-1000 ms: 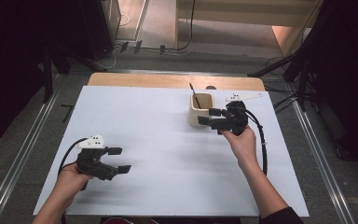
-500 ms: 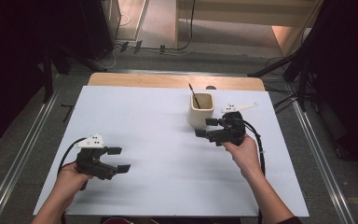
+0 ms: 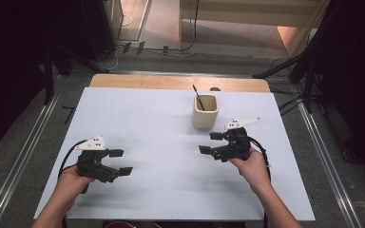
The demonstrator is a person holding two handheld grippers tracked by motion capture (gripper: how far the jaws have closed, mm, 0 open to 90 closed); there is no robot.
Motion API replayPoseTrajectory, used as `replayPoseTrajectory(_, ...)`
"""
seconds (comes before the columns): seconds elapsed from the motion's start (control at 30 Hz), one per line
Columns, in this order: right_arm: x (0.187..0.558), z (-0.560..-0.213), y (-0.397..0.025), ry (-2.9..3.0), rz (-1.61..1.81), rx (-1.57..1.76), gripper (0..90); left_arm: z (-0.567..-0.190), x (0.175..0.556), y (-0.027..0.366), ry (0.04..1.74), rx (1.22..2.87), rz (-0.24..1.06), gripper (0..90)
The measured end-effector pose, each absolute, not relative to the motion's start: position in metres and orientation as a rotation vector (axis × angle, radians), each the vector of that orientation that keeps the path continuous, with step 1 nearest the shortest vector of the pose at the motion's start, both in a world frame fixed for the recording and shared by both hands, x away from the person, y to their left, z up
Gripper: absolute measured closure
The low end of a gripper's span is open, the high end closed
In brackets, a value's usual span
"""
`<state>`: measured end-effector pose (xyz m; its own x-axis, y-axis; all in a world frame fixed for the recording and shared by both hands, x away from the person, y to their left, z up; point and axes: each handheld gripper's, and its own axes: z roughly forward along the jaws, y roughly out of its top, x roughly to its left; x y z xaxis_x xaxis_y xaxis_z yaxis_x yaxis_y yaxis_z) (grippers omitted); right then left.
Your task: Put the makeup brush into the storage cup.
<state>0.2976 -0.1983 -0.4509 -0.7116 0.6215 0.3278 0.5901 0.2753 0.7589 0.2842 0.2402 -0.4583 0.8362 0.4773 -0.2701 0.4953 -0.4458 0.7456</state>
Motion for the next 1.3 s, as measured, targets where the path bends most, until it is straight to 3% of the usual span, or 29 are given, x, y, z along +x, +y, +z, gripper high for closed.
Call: replayPoseTrajectory(1.3, 0.254, -0.477, -0.241, 2.459, 1.330, 1.230, 22.0, -0.460, 0.284, 0.239, 0.698, 2.131, -0.026, 17.1)
